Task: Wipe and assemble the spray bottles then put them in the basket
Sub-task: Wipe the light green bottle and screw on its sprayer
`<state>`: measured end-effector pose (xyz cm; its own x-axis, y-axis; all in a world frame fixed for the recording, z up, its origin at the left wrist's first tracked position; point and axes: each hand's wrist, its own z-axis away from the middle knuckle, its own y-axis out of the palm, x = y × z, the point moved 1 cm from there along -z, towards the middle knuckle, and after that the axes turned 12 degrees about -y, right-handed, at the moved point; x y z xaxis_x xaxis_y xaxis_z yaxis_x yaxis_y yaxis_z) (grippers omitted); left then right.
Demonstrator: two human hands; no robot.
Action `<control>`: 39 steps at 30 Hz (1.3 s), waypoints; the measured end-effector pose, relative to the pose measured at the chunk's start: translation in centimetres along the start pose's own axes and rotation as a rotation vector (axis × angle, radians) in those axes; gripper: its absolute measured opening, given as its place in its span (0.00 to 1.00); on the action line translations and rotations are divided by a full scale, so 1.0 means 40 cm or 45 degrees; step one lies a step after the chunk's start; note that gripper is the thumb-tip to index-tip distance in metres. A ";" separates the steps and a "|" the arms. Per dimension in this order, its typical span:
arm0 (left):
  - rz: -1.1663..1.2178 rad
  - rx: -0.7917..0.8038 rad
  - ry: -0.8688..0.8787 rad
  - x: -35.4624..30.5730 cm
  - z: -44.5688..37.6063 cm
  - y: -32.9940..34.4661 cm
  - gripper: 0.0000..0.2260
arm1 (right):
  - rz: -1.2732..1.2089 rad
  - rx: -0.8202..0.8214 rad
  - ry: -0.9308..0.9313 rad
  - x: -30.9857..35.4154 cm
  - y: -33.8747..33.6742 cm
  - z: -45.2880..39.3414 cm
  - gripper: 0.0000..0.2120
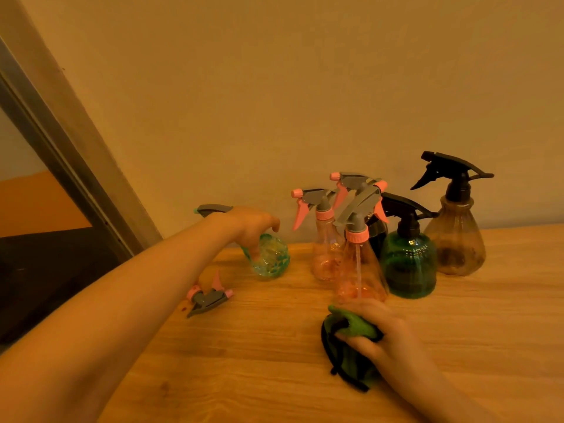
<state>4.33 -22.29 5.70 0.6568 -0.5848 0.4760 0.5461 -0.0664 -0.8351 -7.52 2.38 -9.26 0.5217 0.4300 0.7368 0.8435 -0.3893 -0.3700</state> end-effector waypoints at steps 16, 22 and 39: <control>-0.030 -0.100 0.274 -0.068 0.011 -0.021 0.23 | -0.036 0.003 -0.013 0.014 -0.003 0.006 0.17; 0.268 -0.138 0.286 -0.052 0.014 0.002 0.14 | -0.040 -0.010 -0.018 0.021 -0.004 0.008 0.18; 1.495 0.517 -0.101 0.016 0.133 0.137 0.10 | 0.004 -0.013 0.007 0.018 -0.004 0.010 0.18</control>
<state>10.50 -18.73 2.90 0.8780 -0.0702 -0.4735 -0.2805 0.7262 -0.6277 -7.22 3.10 -8.89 0.5239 0.4243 0.7385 0.8403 -0.3994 -0.3666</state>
